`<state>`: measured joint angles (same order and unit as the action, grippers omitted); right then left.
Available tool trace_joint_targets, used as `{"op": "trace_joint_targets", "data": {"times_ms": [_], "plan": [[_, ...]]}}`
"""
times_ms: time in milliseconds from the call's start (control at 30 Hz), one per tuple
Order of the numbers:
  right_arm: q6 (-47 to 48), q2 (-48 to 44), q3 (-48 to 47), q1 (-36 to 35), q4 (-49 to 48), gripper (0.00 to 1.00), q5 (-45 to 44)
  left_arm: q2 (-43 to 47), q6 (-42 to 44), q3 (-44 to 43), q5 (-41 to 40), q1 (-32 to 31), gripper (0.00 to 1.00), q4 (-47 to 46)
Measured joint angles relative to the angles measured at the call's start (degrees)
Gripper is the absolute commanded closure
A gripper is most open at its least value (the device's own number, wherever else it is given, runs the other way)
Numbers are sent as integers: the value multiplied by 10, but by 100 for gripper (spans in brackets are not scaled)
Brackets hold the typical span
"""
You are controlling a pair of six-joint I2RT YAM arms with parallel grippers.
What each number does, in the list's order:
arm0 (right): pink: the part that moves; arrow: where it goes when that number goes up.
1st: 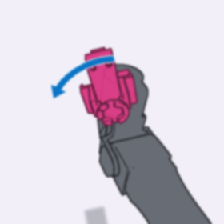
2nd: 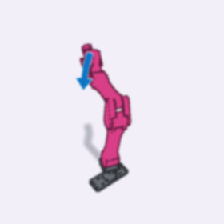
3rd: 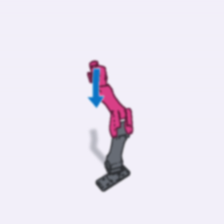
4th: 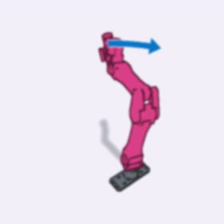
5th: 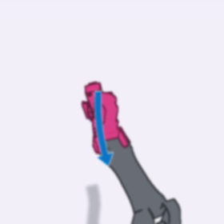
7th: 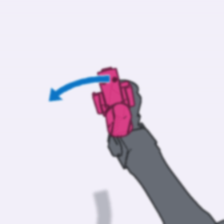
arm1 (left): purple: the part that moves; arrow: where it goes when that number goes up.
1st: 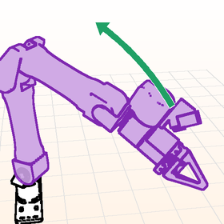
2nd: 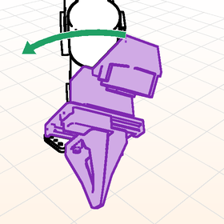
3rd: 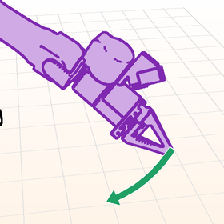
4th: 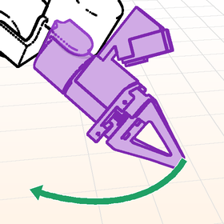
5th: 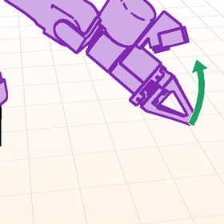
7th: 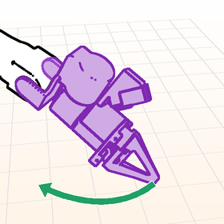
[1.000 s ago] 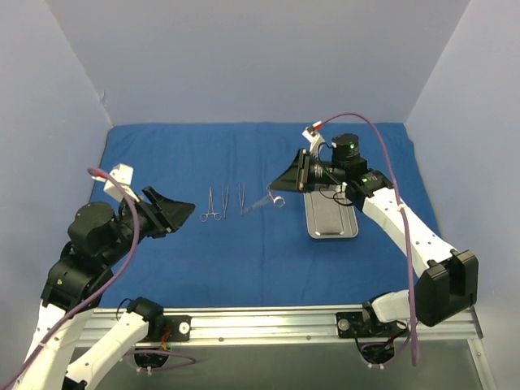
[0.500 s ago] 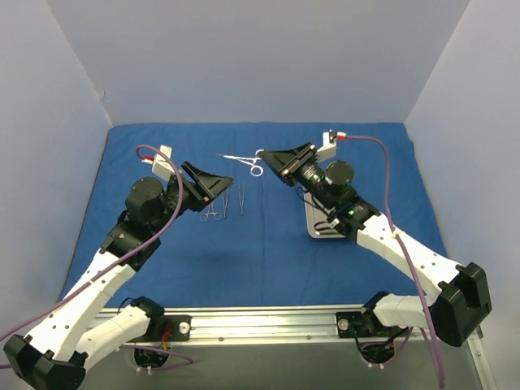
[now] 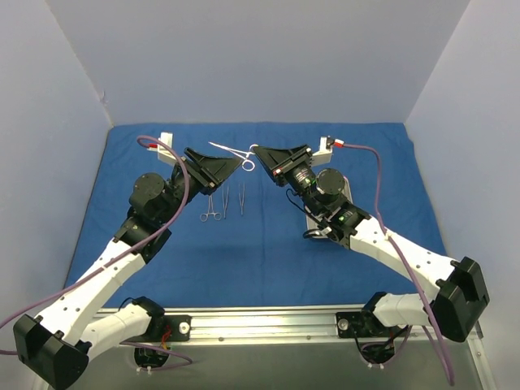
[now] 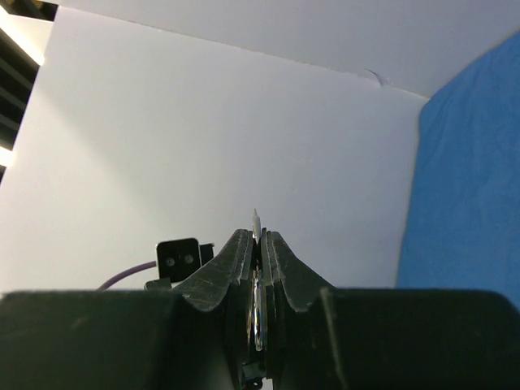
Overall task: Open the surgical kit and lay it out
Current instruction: Place the medical item in the surgical kit.
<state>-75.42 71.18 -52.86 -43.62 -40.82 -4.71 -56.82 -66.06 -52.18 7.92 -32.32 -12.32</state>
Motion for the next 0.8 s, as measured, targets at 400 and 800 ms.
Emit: {"op": "trace_joint_targets", "data": {"times_ms": [400, 800], "plan": [[-18, 41, 1, -4, -52, 100, -5, -41, -40, 9, 37, -2, 50, -48], [-31, 45, 9, -3, -78, 100, -6, -49, -55, 12, 54, 6, 98, -55]]}}
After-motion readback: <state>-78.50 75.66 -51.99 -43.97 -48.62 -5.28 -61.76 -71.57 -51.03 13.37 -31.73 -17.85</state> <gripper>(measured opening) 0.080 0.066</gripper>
